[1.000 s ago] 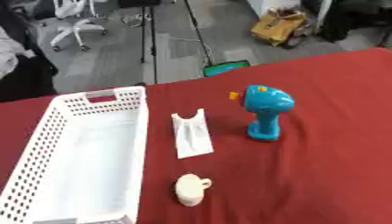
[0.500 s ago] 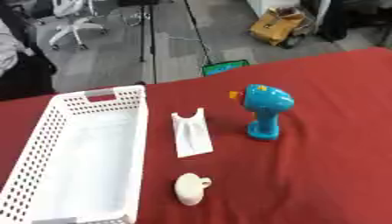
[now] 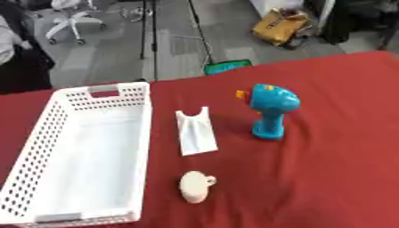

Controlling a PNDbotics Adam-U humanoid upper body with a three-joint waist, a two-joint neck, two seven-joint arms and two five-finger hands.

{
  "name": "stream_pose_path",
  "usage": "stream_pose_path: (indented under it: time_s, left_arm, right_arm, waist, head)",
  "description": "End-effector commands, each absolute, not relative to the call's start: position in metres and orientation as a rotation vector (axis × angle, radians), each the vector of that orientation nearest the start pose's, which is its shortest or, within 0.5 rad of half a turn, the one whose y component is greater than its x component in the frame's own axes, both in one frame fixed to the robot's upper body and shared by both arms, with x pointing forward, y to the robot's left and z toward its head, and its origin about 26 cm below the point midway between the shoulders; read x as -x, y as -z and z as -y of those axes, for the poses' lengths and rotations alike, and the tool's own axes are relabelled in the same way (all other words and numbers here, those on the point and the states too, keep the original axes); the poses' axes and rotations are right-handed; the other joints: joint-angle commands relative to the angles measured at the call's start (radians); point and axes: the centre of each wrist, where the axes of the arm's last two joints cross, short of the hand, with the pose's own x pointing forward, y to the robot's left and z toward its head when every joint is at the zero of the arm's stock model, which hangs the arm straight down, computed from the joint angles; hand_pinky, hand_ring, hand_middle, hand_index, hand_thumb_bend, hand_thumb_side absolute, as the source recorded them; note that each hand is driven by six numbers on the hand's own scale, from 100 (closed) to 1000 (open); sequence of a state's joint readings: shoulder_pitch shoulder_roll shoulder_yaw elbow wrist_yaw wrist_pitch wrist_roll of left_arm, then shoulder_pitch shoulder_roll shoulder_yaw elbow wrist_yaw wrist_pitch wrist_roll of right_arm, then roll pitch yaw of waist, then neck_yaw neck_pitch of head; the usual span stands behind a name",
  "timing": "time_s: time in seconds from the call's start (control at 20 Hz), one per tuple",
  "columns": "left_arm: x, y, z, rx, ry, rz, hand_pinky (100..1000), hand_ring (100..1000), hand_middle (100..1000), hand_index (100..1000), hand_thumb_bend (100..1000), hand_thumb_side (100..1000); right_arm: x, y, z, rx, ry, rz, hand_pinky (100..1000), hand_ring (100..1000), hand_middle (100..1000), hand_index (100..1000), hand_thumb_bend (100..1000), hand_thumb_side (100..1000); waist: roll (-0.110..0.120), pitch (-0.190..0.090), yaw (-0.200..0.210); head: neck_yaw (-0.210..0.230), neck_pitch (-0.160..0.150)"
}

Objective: Pick up objects on the table and place them in the box.

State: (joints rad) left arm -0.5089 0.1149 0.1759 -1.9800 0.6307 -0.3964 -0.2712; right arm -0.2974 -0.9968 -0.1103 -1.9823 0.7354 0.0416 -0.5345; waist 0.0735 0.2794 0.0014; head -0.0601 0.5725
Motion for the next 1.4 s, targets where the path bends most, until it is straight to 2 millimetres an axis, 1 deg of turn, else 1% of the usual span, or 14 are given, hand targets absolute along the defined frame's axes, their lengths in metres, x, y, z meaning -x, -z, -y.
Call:
stream_pose_path:
  time_s: [0.05, 0.1, 0.15, 0.2, 0.25, 0.55, 0.7, 0.85, 0.9, 0.95, 1.0, 1.05, 1.3, 1.4]
  left_arm:
    - [-0.314, -0.254, -0.249, -0.862, -0.052, -3.21, 625, 691, 734, 773, 100, 908]
    - [-0.314, -0.254, -0.249, -0.864, -0.055, -3.211, 625, 691, 734, 773, 100, 908]
    - [-0.314, -0.254, -0.248, -0.869, -0.057, -3.21, 624, 689, 731, 767, 100, 907]
    - [-0.314, -0.253, -0.248, -0.874, -0.058, -3.21, 624, 689, 731, 767, 100, 907]
    - [-0.314, -0.253, -0.247, -0.879, -0.062, -3.209, 625, 688, 730, 764, 100, 904]
    - [-0.314, -0.253, -0.244, -0.899, -0.084, -3.206, 625, 684, 724, 756, 100, 903]
    - [-0.314, -0.253, -0.244, -0.904, -0.094, -3.207, 625, 683, 723, 755, 100, 903]
    - [-0.314, -0.253, -0.243, -0.91, -0.105, -3.208, 626, 681, 721, 750, 100, 903]
    - [-0.314, -0.253, -0.243, -0.913, -0.11, -3.209, 626, 681, 720, 749, 100, 903]
    - [-0.314, -0.253, -0.243, -0.915, -0.113, -3.21, 626, 679, 718, 747, 100, 903]
    - [-0.314, -0.253, -0.243, -0.917, -0.117, -3.21, 626, 679, 718, 747, 100, 903]
    - [-0.314, -0.252, -0.243, -0.919, -0.12, -3.21, 626, 679, 717, 746, 100, 903]
    - [-0.314, -0.251, -0.241, -0.936, -0.13, -3.212, 626, 678, 715, 744, 100, 902]
    - [-0.314, -0.251, -0.24, -0.941, -0.13, -3.211, 626, 678, 713, 742, 100, 902]
  right_arm:
    - [-0.276, -0.326, 0.343, -1.973, 1.038, -2.344, 672, 770, 837, 919, 190, 1000]
    - [-0.276, -0.329, 0.339, -1.967, 1.101, -2.348, 672, 770, 837, 919, 190, 1000]
    - [-0.277, -0.332, 0.336, -1.958, 1.169, -2.345, 669, 768, 831, 916, 246, 1000]
    - [-0.277, -0.336, 0.331, -1.948, 1.236, -2.34, 669, 768, 831, 916, 246, 1000]
    - [-0.278, -0.338, 0.327, -1.936, 1.311, -2.33, 668, 770, 832, 915, 270, 1000]
    - [-0.282, -0.346, 0.304, -1.868, 1.702, -2.247, 671, 784, 838, 915, 272, 1000]
    - [-0.283, -0.347, 0.297, -1.856, 1.802, -2.204, 669, 783, 838, 915, 273, 1000]
    - [-0.285, -0.341, 0.289, -1.832, 1.947, -2.142, 671, 788, 838, 921, 283, 1000]
    - [-0.286, -0.339, 0.285, -1.821, 1.992, -2.129, 681, 796, 838, 919, 280, 1000]
    - [-0.287, -0.339, 0.282, -1.812, 2.025, -2.12, 721, 819, 847, 919, 272, 1000]
    - [-0.288, -0.338, 0.277, -1.799, 2.055, -2.11, 721, 819, 847, 919, 272, 1000]
    - [-0.288, -0.338, 0.274, -1.789, 2.076, -2.102, 760, 844, 854, 922, 259, 1000]
    - [-0.292, -0.338, 0.244, -1.697, 2.18, -2.092, 775, 859, 862, 931, 253, 1000]
    - [-0.292, -0.338, 0.231, -1.666, 2.246, -2.071, 768, 852, 864, 945, 269, 1000]
  waist:
    - [-0.009, -0.025, 0.005]
    - [-0.01, -0.027, 0.006]
    - [-0.011, -0.03, 0.009]
    - [-0.012, -0.032, 0.011]
    - [-0.013, -0.033, 0.015]
    - [-0.022, -0.038, 0.028]
    - [-0.025, -0.038, 0.03]
    - [-0.032, -0.037, 0.036]
    - [-0.034, -0.037, 0.038]
    - [-0.035, -0.037, 0.039]
    - [-0.036, -0.037, 0.04]
    - [-0.037, -0.038, 0.04]
    - [-0.04, -0.043, 0.044]
    - [-0.039, -0.045, 0.048]
  head:
    - [0.019, 0.036]
    - [0.023, 0.042]
    - [0.024, 0.045]
    - [0.024, 0.047]
    - [0.021, 0.047]
    - [-0.002, 0.034]
    - [-0.006, 0.033]
    - [-0.017, 0.033]
    - [-0.021, 0.031]
    - [-0.023, 0.03]
    - [-0.026, 0.03]
    - [-0.027, 0.029]
    - [-0.042, 0.028]
    - [-0.047, 0.024]
